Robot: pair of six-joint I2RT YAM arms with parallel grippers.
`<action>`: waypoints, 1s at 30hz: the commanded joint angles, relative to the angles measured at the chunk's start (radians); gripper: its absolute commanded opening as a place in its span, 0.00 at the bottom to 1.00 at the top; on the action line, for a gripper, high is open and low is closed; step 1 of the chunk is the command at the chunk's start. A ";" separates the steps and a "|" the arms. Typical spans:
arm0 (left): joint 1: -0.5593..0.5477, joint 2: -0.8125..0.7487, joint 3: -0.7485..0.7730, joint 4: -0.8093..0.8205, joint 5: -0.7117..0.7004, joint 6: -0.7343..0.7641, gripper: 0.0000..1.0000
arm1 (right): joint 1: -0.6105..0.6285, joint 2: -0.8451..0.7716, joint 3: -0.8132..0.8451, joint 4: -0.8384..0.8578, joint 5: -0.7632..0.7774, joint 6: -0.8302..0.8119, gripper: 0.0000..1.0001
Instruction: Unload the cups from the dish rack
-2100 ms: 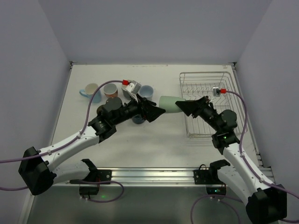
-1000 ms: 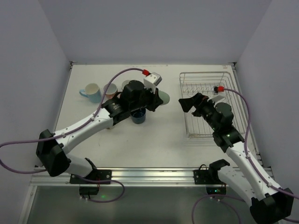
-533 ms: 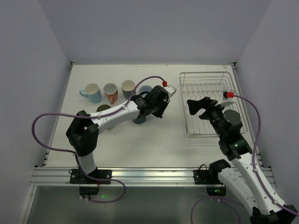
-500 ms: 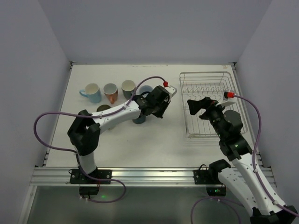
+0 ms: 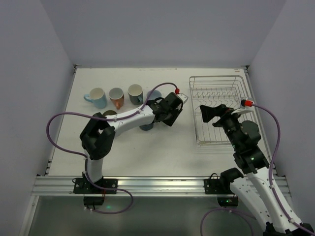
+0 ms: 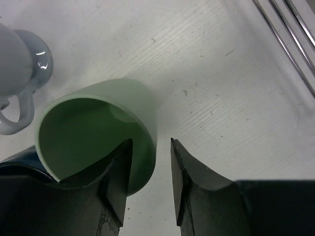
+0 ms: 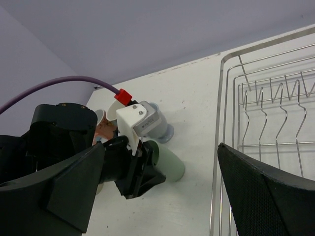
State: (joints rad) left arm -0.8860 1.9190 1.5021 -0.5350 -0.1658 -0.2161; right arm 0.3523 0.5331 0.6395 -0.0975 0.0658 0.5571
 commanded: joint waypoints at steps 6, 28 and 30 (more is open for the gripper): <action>-0.002 -0.029 0.072 -0.016 -0.020 0.007 0.64 | -0.003 -0.021 0.022 0.010 0.022 -0.005 0.99; -0.007 -0.969 -0.301 0.253 -0.109 0.035 1.00 | -0.003 -0.243 0.152 -0.110 0.236 -0.091 0.99; -0.005 -1.046 -0.319 0.221 -0.214 0.038 1.00 | -0.003 -0.274 0.160 -0.110 0.274 -0.109 0.99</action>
State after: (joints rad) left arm -0.8867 0.9413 1.2373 -0.3191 -0.2417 -0.2077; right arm 0.3523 0.3000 0.7567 -0.2039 0.2333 0.4976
